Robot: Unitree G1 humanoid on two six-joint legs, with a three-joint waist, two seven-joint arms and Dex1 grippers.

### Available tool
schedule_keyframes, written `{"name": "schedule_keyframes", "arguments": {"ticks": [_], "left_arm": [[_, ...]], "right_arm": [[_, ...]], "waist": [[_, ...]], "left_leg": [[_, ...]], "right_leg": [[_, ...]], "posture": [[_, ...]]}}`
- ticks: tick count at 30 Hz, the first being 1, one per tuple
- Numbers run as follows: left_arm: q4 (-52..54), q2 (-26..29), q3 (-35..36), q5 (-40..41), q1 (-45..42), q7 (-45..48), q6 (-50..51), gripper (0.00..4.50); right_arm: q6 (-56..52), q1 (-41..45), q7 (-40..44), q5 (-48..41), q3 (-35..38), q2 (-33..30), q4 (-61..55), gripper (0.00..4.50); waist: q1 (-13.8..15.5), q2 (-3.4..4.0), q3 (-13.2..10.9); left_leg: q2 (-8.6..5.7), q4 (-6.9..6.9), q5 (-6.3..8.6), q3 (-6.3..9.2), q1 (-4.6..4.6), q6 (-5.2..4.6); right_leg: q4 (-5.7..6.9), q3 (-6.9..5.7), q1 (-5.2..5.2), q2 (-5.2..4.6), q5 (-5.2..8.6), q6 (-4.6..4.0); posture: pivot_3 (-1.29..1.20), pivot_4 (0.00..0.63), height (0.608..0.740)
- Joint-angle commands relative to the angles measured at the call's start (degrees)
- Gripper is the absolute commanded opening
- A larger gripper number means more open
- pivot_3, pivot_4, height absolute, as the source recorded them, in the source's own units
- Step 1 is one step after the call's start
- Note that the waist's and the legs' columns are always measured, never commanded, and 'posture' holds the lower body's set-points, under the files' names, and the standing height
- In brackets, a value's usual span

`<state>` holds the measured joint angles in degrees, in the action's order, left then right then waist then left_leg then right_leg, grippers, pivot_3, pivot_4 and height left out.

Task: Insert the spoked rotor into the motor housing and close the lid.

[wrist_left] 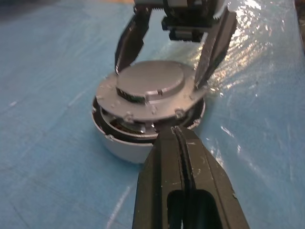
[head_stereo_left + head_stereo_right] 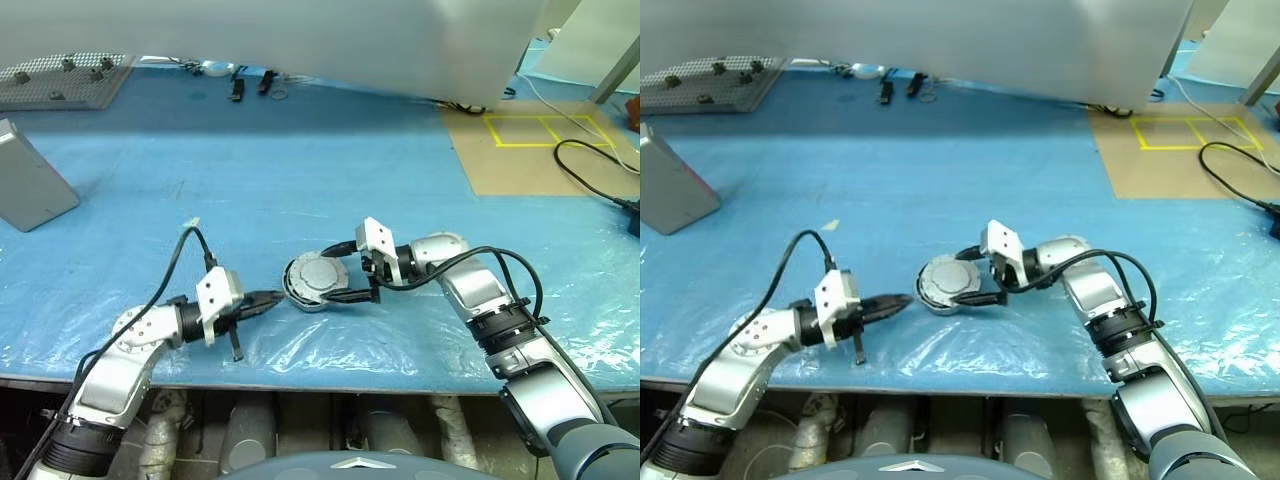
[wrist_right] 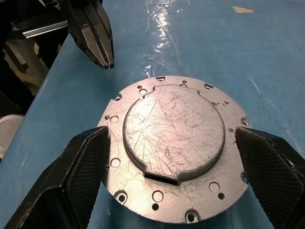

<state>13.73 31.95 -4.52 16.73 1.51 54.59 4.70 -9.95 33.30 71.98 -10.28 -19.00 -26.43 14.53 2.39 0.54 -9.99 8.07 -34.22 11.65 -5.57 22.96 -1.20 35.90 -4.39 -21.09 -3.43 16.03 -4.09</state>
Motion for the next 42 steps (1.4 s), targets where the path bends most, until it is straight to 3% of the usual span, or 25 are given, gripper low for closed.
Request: {"name": "schedule_keyframes", "arguments": {"ticks": [1,9,15,25,42], "left_arm": [[1.6,-0.8,0.2,-0.2,1.1,-1.9,-0.8,0.00],[3.9,-2.8,-1.4,-1.0,1.9,-5.7,1.1,0.00],[5.9,-2.0,-0.4,0.6,1.2,-6.5,4.3,0.00],[4.9,1.8,2.5,0.6,3.1,-5.3,3.5,0.00],[-6.0,0.0,2.2,-1.2,5.5,-3.5,-8.3,0.00]], "right_arm": [[2.0,1.4,0.7,0.7,-0.3,0.9,0.7,4.47],[2.9,2.3,1.9,1.5,-0.2,1.7,2.3,4.47],[3.9,2.9,2.7,2.1,-0.3,1.6,2.9,2.99],[0.0,5.1,2.4,0.3,0.8,4.1,2.7,2.99],[0.5,4.6,2.2,2.4,-0.9,6.2,3.6,2.99]], "waist": [[0.0,0.00,0.0],[0.0,0.00,0.0],[0.0,0.00,0.0],[-0.1,0.00,0.0],[0.0,0.00,0.0]], "left_leg": [[0.01,0.00,0.00,-0.01,-0.07,0.00],[0.03,-0.01,-0.01,-0.03,-0.07,-0.01],[0.04,-0.02,-0.01,-0.04,-0.08,-0.01],[0.07,-0.04,-0.01,-0.04,-0.08,-0.01],[0.12,-0.04,-0.01,-0.05,-0.04,0.00]], "right_leg": [[0.00,0.00,0.05,0.00,0.00,-0.01],[0.00,0.01,0.06,0.01,-0.01,-0.02],[0.02,0.01,0.05,0.02,-0.01,-0.03],[0.05,0.01,0.03,0.05,-0.01,-0.04],[0.04,0.01,0.00,0.08,-0.02,-0.05]], "posture": [[0.00,0.150,0.740],[0.00,0.150,0.740],[0.00,0.150,0.740],[0.00,0.150,0.740],[0.00,0.150,0.740]]}}
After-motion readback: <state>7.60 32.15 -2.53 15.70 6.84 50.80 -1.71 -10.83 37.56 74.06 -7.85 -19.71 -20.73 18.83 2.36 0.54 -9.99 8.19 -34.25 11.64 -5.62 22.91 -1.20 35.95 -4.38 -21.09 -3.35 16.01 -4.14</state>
